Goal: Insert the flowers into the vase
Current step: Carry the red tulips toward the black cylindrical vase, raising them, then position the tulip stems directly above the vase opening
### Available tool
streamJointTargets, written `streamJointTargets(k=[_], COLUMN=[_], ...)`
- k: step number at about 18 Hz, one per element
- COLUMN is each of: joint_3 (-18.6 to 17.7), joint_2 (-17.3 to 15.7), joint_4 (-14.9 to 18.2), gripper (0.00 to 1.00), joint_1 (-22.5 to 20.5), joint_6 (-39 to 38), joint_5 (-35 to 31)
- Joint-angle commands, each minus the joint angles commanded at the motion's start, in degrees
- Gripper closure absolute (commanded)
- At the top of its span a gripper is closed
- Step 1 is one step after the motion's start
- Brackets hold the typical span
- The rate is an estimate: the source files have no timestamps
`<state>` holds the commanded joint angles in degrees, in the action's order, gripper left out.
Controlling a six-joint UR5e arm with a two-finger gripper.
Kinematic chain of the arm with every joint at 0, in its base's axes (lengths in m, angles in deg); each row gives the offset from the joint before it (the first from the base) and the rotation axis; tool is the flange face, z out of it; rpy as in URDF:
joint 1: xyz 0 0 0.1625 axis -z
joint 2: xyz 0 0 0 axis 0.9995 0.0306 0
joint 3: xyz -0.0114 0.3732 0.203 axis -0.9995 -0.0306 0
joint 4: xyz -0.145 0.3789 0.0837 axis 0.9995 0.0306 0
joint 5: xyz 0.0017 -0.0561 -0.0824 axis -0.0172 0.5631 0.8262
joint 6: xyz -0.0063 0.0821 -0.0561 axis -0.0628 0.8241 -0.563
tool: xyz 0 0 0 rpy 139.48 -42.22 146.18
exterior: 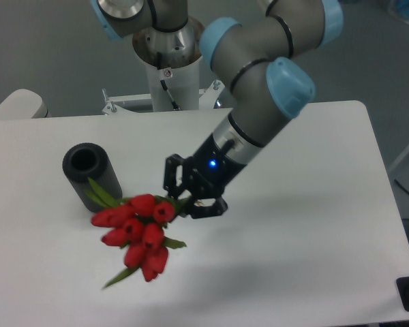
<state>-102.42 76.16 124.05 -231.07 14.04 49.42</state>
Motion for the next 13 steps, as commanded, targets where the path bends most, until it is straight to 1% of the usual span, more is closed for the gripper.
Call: streamJointTargets(k=[3,5,7,9,11,13], joint_3=[-2.81,-6.58,-11.50,-15.46,-17.58,-18.38], joint_2=[-2.99,-5.71,-8.87,-11.51,-13.19,-13.46], joint_4=[-0.18,-0.61,-3.68,-6.84,-7.82,-8.17], gripper=[1.00,1.00,1.00,1.00,1.00,1.00], joint_1=[0.09,0.09,-0.26,0.00,0.26,0.44], joint_6=[0.00,0.79,1.49,1.23,1.23,1.41], joint_5=[7.55,11.78,14.77,18.81,21.19,23.12])
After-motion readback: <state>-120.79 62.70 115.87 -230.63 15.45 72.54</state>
